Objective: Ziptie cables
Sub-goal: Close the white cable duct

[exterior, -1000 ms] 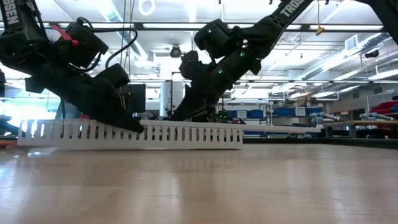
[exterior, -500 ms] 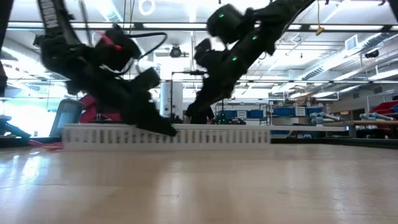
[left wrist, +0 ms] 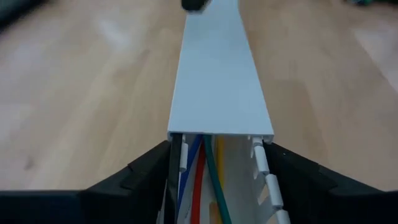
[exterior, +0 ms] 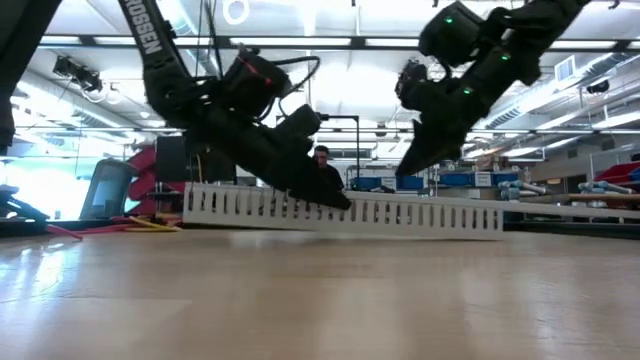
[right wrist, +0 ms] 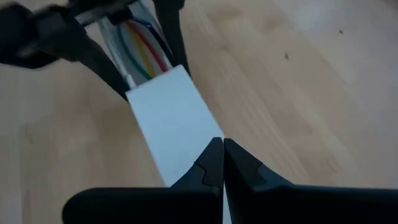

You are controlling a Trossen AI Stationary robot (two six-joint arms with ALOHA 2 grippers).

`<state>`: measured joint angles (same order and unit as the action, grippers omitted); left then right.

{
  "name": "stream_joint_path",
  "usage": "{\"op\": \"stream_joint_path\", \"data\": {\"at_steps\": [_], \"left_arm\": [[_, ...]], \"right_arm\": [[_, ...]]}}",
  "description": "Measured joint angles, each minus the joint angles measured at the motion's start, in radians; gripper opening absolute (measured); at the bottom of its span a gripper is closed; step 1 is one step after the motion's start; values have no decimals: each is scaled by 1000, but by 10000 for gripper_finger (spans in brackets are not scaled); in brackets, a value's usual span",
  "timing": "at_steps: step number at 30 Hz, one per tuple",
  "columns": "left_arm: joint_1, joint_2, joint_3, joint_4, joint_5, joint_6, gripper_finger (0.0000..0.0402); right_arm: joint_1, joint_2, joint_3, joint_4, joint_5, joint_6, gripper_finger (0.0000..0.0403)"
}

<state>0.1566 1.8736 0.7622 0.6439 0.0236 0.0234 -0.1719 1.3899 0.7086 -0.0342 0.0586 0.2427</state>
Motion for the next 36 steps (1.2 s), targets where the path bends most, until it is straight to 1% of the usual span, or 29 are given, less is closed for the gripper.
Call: {"op": "stream_joint_path", "data": {"at_steps": [3, 6, 16, 19, 23, 27, 30, 34, 36], "left_arm": [[6, 0, 36, -103, 22, -12, 245], [8, 0, 58, -154, 15, -30, 251], [7, -8, 63, -166, 16, -54, 319], [7, -34, 64, -172, 19, -53, 324], [6, -83, 60, -244, 19, -26, 325], [0, -135, -2, -244, 16, -27, 325], [-11, -173, -89, -174, -17, -55, 325], [-28, -194, -232, 67, -42, -109, 325], [-33, -189, -280, 168, -51, -110, 325]], "right_arm": [[6, -29, -19, 13, 2, 1, 0], [16, -44, -27, 14, 6, 1, 0], [42, -41, -28, 27, 18, 1, 0], [47, -43, -27, 33, 35, 2, 0], [47, -43, -27, 33, 35, 8, 0], [47, -43, -27, 32, 36, 16, 0], [47, -43, -27, 30, 36, 27, 0], [47, -43, -26, 34, 36, 32, 0], [46, -43, -26, 36, 36, 44, 0]]}}
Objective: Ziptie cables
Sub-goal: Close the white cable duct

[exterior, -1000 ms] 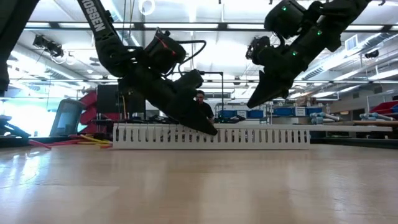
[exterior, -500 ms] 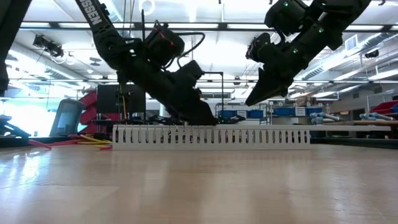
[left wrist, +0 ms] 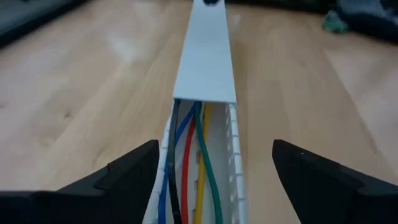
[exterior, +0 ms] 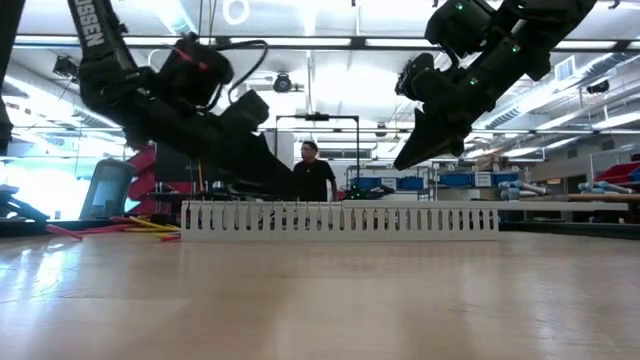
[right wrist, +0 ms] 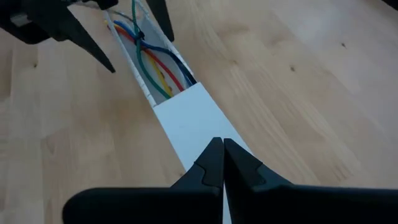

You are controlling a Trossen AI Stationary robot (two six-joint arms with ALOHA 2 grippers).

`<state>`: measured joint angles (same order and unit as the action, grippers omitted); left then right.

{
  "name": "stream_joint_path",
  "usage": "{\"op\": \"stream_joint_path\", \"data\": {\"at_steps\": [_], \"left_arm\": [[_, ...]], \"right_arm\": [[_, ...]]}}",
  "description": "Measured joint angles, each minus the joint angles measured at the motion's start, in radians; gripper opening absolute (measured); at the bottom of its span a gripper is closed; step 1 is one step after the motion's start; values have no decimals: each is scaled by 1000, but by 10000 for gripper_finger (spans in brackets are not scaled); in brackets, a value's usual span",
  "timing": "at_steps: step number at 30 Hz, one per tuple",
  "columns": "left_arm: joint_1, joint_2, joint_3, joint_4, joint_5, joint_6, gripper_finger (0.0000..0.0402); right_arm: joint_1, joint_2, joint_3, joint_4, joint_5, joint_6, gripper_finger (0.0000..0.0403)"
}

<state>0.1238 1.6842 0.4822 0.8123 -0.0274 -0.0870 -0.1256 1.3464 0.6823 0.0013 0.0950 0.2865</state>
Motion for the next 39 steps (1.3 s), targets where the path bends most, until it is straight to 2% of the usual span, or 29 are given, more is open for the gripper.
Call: {"op": "stream_joint_path", "data": {"at_steps": [6, 14, 21, 29, 39], "left_arm": [[0, 54, -17, 25, -34, 6, 325], [1, 146, 58, 30, -33, 83, 323], [1, 172, 92, 30, -32, 87, 292], [0, 172, 92, 29, -30, 79, 253], [0, 172, 91, 28, -30, 75, 249]], "right_arm": [[-1, 0, 0, 10, 0, 9, 0], [-2, 1, 0, 32, 0, 9, 0], [-2, 10, 1, 29, -6, 23, 0], [20, 97, 1, 71, -25, 54, 0], [32, 241, 2, 245, -64, 89, 0]]}}
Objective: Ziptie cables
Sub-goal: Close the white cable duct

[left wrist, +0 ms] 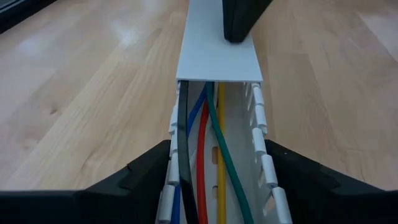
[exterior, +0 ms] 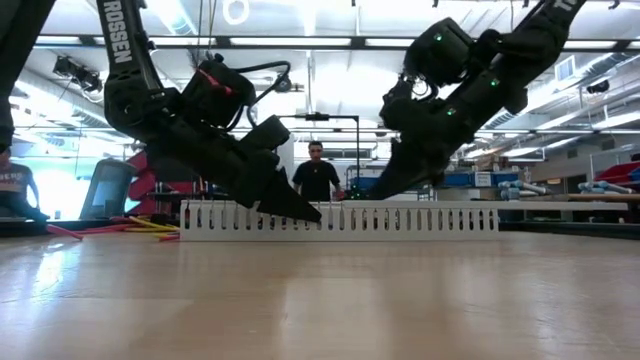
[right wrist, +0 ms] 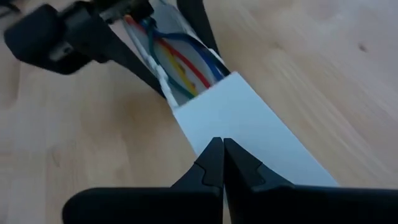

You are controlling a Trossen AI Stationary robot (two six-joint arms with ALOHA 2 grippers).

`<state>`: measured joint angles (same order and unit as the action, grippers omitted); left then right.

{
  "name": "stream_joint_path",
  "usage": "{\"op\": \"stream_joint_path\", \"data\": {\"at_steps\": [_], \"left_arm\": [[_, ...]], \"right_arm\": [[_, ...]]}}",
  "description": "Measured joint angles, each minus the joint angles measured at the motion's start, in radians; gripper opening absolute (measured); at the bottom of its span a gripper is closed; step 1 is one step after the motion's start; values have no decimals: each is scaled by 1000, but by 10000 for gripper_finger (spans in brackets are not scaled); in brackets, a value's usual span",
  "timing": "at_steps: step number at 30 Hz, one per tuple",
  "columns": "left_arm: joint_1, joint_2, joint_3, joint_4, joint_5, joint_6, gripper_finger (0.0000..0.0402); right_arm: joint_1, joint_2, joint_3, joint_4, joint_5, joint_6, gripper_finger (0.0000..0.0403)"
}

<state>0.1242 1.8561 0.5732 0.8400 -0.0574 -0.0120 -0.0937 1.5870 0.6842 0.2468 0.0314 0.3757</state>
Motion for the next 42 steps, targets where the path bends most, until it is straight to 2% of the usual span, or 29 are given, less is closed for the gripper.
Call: {"op": "stream_joint_path", "data": {"at_steps": [6, 10, 13, 16, 18, 22, 24, 26, 28, 30, 33, 37, 42], "left_arm": [[0, 0, 0, 1, 1, -3, 248], [0, 0, -1, -2, 1, -15, 248], [0, -1, 0, -2, 2, -21, 248], [0, 0, 2, -3, 2, -22, 248], [0, 0, 2, -2, 2, -22, 248], [0, 0, 2, -3, 2, -22, 248], [0, 0, 2, -2, 2, -22, 248], [0, 0, 1, -1, 2, -21, 248], [0, 0, 0, -1, -1, -20, 248], [0, 0, -1, 2, 2, -19, 248], [0, 0, -1, 1, 2, -18, 248], [-1, 0, -1, 0, 5, -24, 248], [-1, 0, 1, 2, 47, -45, 253]], "right_arm": [[-17, 130, 77, 46, -98, 15, 0], [-11, 238, 174, 88, -137, -69, 0], [6, 224, 208, 93, -105, -154, 0], [28, 127, 207, 62, -30, -216, 0], [31, 51, 212, -6, 14, -225, 0], [28, -38, 206, -284, 96, -175, 0], [21, -58, 209, -404, 118, -114, 0], [7, -26, 208, -468, 98, -64, 0], [-7, 42, 208, -401, 19, -51, 0], [-28, 131, 228, -289, -111, -46, 0], [-43, 245, 281, -160, -205, -77, 0], [-29, 269, 315, -82, -197, -148, 0], [-3, 163, 302, -93, -124, -203, 0]]}}
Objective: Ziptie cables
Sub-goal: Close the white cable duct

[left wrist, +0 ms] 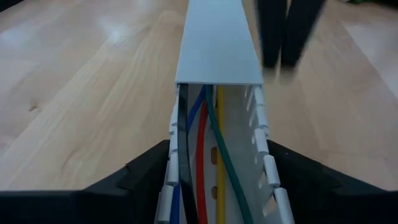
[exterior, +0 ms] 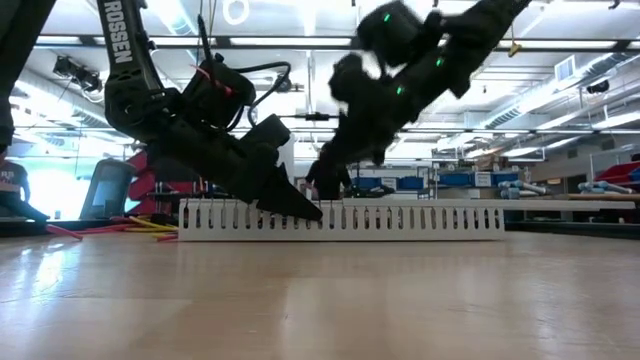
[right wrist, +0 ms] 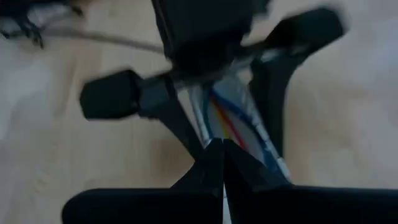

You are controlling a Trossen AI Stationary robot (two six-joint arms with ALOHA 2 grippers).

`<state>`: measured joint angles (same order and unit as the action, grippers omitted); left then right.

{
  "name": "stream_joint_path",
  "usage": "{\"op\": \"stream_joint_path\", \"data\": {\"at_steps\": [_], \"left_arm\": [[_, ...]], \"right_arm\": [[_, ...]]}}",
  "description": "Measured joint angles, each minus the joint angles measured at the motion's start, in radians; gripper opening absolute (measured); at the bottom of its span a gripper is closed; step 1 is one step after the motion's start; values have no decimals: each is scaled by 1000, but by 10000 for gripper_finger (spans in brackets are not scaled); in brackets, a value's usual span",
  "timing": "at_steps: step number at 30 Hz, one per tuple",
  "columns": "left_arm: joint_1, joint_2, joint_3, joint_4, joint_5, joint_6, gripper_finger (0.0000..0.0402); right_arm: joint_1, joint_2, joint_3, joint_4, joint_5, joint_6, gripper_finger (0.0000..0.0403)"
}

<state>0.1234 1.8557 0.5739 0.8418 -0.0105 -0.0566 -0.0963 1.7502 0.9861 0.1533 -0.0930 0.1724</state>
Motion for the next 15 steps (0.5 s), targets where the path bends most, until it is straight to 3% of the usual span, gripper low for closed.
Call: {"op": "stream_joint_path", "data": {"at_steps": [7, 15], "left_arm": [[0, 0, 0, -4, 17, -1, 285], [0, 0, 3, 2, 8, 4, 305]], "right_arm": [[3, -122, -48, -2, 20, 3, 0], [2, -214, -84, -118, 135, 7, 0]]}}
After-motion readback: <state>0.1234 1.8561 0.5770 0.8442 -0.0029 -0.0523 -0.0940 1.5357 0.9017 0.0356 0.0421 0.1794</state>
